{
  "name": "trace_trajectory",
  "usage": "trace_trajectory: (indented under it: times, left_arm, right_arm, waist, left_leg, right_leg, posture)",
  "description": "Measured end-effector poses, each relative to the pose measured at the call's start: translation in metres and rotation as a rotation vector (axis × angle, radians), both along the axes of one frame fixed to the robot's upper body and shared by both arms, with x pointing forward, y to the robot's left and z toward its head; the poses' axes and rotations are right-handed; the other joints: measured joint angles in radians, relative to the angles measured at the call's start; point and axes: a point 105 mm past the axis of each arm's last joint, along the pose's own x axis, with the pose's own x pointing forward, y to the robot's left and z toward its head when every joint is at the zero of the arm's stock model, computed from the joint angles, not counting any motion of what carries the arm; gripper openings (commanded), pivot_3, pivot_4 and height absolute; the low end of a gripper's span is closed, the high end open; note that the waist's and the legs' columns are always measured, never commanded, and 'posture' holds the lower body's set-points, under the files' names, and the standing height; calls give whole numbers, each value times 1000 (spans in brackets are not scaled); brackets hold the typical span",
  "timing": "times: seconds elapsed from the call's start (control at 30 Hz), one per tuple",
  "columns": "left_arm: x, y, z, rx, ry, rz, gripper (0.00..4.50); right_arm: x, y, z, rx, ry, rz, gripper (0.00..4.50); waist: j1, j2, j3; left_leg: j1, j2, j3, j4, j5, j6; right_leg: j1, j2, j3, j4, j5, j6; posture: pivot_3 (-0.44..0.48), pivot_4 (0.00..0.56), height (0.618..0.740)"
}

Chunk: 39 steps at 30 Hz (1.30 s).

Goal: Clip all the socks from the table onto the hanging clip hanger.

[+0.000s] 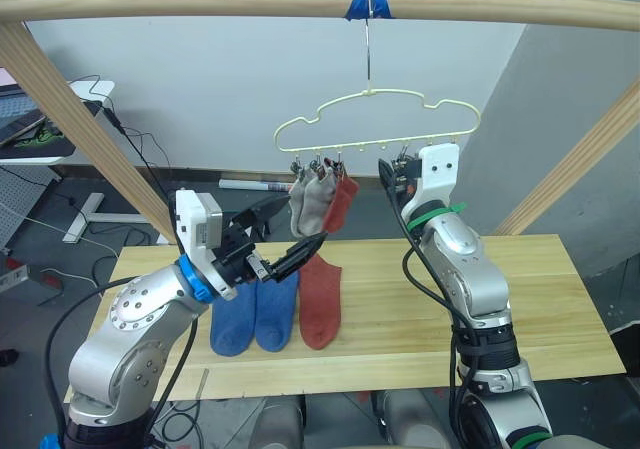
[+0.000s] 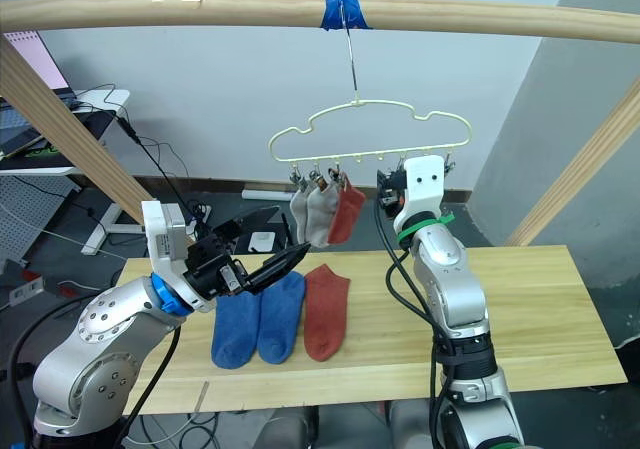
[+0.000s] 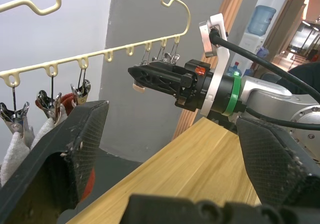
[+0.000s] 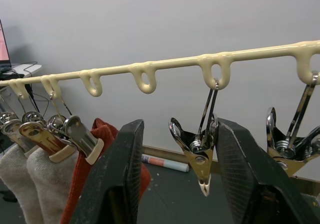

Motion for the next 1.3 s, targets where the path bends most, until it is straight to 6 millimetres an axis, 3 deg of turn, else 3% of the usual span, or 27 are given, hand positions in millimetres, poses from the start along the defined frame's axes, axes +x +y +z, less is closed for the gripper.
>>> trace_trajectory:
  times: [0.6,0.7,0.87,1.17,1.27,1.3]
  left_arm:
    - [0,-2,0,-1,-1,-4,4500]
    - [0,-2,0,-1,-1,-4,4500]
    - [0,-2,-1,-2,0,-3,4500]
    - [-1,-4,-4,0,12,-7,4500]
    - [-1,-4,-17,57,36,9,4500]
    - [1,-2,-32,119,62,30,4500]
  right_arm:
    - [1,2,2,20,-1,2,2182]
    - [1,2,2,21,-1,2,1556]
    - [1,1,3,20,-3,0,74]
    - [1,-3,3,10,-6,0,16]
    - [1,-3,2,16,9,42,16]
    - [1,-4,1,-8,35,91,16]
  waist:
    - [0,0,0]
    - [0,0,0]
    - [0,0,0]
    - [0,0,0]
    - [-1,0,0]
    - [-1,1,0]
  left_leg:
    - [0,0,0,0,0,0]
    - [0,0,0,0,0,0]
    - [0,0,0,0,0,0]
    - [0,0,0,0,0,0]
    - [0,0,0,0,0,0]
    - [0,0,0,0,0,0]
  right_leg:
    - [0,0,0,0,0,0]
    - [0,0,0,0,0,0]
    - [0,0,0,0,0,0]
    - [0,0,0,0,0,0]
    - [0,0,0,0,0,0]
    - [0,0,1,0,0,0]
  posture:
    - [-44,181,740]
    - [-44,181,740]
    - [-42,183,740]
    - [-51,179,740]
    - [-58,176,740]
    - [-58,176,740]
